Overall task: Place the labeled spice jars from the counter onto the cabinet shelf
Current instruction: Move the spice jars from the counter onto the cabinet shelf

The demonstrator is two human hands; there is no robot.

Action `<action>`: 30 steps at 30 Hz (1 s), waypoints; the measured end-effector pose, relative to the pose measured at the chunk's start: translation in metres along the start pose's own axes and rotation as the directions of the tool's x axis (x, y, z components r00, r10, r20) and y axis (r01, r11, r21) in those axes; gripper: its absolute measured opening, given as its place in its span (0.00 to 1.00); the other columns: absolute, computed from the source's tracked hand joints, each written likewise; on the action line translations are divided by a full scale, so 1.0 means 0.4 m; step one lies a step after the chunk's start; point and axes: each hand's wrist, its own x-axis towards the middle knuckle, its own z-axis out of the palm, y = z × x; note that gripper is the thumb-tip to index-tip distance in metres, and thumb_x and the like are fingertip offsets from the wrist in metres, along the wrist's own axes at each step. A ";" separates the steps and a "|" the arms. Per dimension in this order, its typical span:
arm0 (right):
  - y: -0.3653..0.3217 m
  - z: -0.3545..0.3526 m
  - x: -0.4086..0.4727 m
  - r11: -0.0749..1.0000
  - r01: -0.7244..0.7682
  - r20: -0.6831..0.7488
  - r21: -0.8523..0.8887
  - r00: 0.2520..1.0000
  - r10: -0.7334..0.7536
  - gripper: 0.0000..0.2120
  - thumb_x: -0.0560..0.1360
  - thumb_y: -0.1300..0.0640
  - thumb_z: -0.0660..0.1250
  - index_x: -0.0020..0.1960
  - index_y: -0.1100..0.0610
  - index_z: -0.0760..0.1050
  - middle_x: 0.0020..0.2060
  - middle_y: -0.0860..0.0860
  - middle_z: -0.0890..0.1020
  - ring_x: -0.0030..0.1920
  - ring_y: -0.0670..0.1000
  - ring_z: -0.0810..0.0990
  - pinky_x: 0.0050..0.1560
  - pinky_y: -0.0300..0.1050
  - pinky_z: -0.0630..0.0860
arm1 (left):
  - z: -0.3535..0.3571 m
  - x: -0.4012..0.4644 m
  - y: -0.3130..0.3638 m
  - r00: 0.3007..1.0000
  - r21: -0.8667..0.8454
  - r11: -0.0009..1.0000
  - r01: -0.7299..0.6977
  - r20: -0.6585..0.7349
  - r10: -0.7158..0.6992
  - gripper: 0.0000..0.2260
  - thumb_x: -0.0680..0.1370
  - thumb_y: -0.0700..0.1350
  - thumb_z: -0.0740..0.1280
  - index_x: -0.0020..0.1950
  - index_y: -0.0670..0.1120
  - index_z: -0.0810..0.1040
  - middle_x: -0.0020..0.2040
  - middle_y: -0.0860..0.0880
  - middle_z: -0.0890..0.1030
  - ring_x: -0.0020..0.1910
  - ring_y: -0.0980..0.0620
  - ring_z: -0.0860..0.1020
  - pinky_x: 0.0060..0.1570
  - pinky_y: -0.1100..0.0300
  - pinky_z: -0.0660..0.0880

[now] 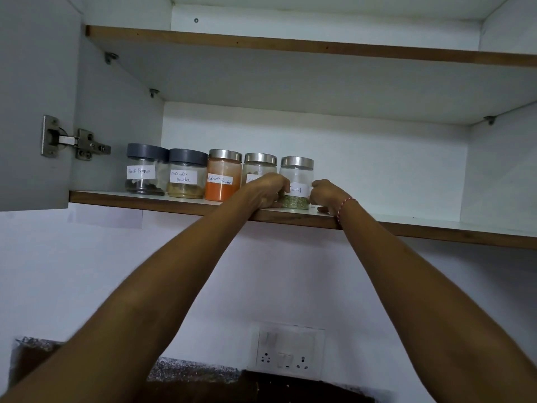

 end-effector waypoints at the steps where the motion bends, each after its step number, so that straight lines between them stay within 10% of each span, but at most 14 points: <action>1: -0.002 0.001 -0.002 1.000 -0.007 0.014 -0.009 1.000 0.007 0.15 0.76 0.70 0.55 0.62 0.64 0.69 0.53 0.58 0.72 0.51 0.55 0.70 0.44 0.44 0.70 | 0.002 0.000 -0.001 1.000 0.022 1.000 -0.005 -0.002 0.005 0.09 0.75 0.32 0.55 0.38 0.43 0.67 0.39 0.46 0.70 0.39 0.51 0.70 0.38 0.61 0.71; 8: 0.000 -0.013 -0.053 0.994 0.048 -0.204 -0.099 0.977 -0.067 0.14 0.77 0.66 0.55 0.61 0.64 0.70 0.61 0.60 0.73 0.56 0.58 0.74 0.54 0.45 0.72 | 0.004 -0.017 -0.007 0.957 0.431 0.896 -0.104 -0.201 0.208 0.11 0.78 0.34 0.54 0.54 0.34 0.74 0.44 0.41 0.76 0.42 0.45 0.76 0.35 0.61 0.71; 14: 0.002 0.037 -0.166 0.826 0.167 -0.431 -0.538 0.787 -0.440 0.18 0.80 0.55 0.54 0.67 0.61 0.67 0.67 0.59 0.70 0.70 0.57 0.65 0.65 0.53 0.65 | 0.052 -0.120 -0.080 0.620 0.932 0.277 -0.234 -0.076 0.781 0.17 0.79 0.41 0.55 0.68 0.41 0.68 0.65 0.41 0.74 0.64 0.45 0.72 0.61 0.51 0.68; 17: 0.048 0.074 -0.234 0.722 0.174 -0.401 -0.669 0.734 -0.548 0.21 0.81 0.52 0.50 0.72 0.57 0.63 0.74 0.57 0.61 0.76 0.53 0.56 0.73 0.54 0.52 | 0.080 -0.175 -0.161 0.615 0.968 0.104 -0.229 0.061 0.786 0.22 0.81 0.46 0.51 0.75 0.43 0.59 0.75 0.42 0.62 0.75 0.46 0.59 0.72 0.48 0.53; 22: 0.166 0.152 -0.386 0.676 0.177 -0.399 -0.715 0.691 -0.603 0.24 0.79 0.49 0.54 0.73 0.57 0.62 0.75 0.59 0.59 0.76 0.58 0.56 0.73 0.59 0.55 | 0.114 -0.274 -0.331 0.580 0.957 0.145 -0.251 0.029 0.814 0.23 0.81 0.47 0.52 0.75 0.43 0.57 0.76 0.42 0.59 0.76 0.44 0.56 0.72 0.45 0.53; 30: 0.452 0.331 -0.692 0.772 0.113 -0.295 -0.626 0.881 -0.369 0.26 0.79 0.47 0.56 0.74 0.55 0.60 0.76 0.57 0.55 0.76 0.57 0.52 0.74 0.57 0.49 | 0.229 -0.507 -0.700 0.816 0.903 0.270 -0.334 0.134 0.562 0.25 0.82 0.51 0.49 0.77 0.46 0.48 0.78 0.45 0.49 0.77 0.46 0.46 0.74 0.51 0.40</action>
